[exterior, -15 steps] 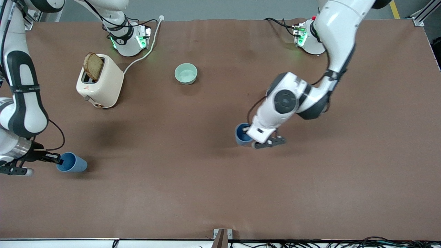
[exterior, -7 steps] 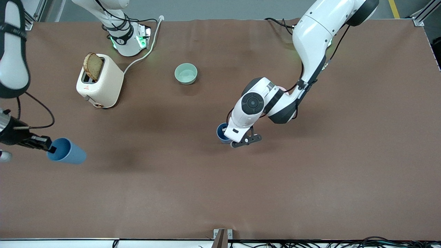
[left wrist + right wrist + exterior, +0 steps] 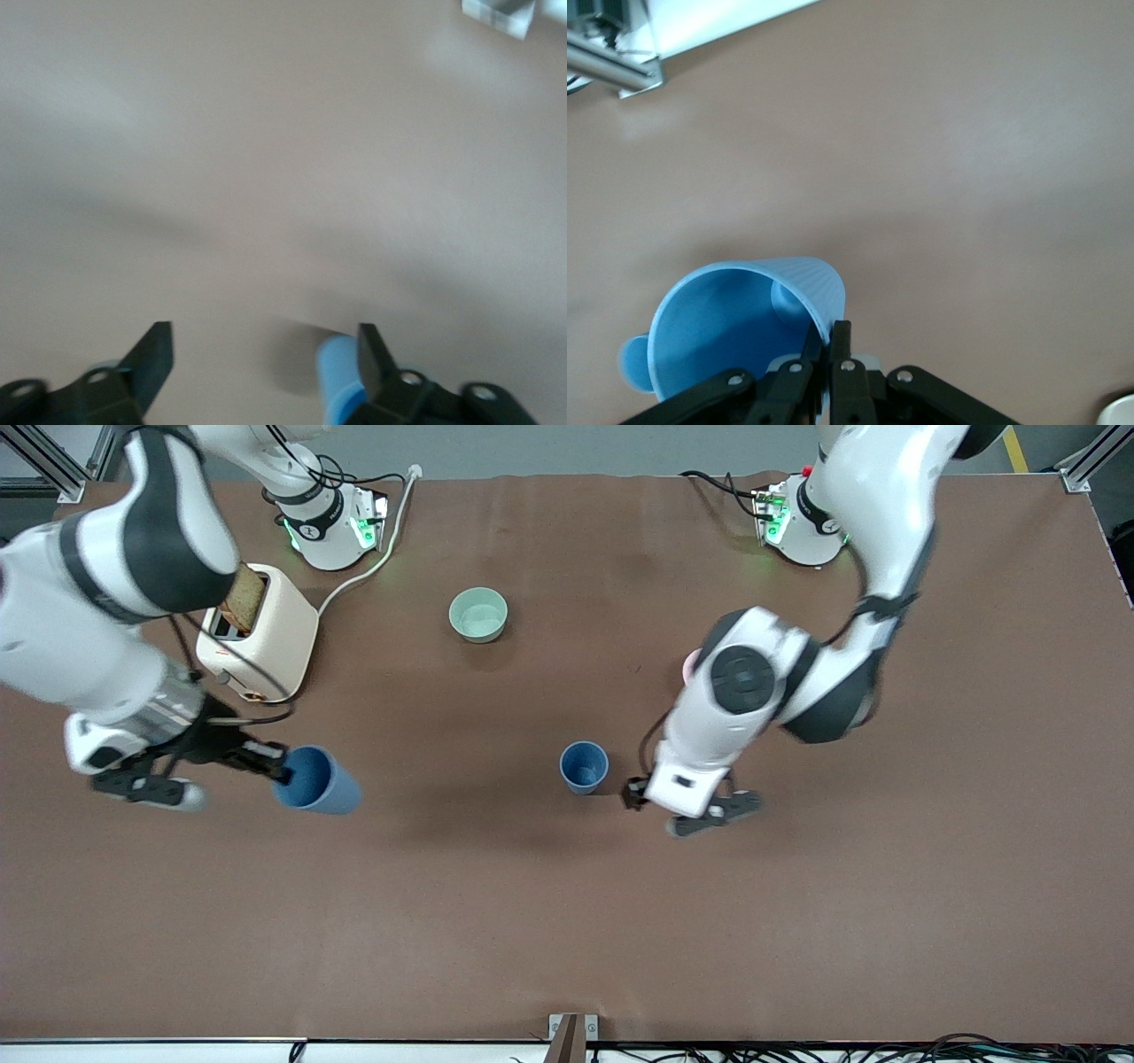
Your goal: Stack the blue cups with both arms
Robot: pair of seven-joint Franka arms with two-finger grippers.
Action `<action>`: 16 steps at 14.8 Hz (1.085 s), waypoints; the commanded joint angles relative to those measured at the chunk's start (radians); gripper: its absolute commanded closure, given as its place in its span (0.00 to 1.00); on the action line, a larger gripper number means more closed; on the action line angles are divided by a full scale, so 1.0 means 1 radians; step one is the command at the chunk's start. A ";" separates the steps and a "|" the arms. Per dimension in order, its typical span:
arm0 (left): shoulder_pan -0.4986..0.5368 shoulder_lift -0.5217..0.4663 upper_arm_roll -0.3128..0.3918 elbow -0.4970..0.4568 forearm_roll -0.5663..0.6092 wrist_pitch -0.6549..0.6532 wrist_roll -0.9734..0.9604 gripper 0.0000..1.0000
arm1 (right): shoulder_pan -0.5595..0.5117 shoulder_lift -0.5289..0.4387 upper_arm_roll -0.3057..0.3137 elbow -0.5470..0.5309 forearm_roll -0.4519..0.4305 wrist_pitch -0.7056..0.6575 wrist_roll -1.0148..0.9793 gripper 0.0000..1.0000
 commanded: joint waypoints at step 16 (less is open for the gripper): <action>0.411 -0.472 0.004 -0.049 -0.075 -0.412 0.762 0.00 | 0.510 0.286 -0.015 0.141 -0.190 0.189 0.726 1.00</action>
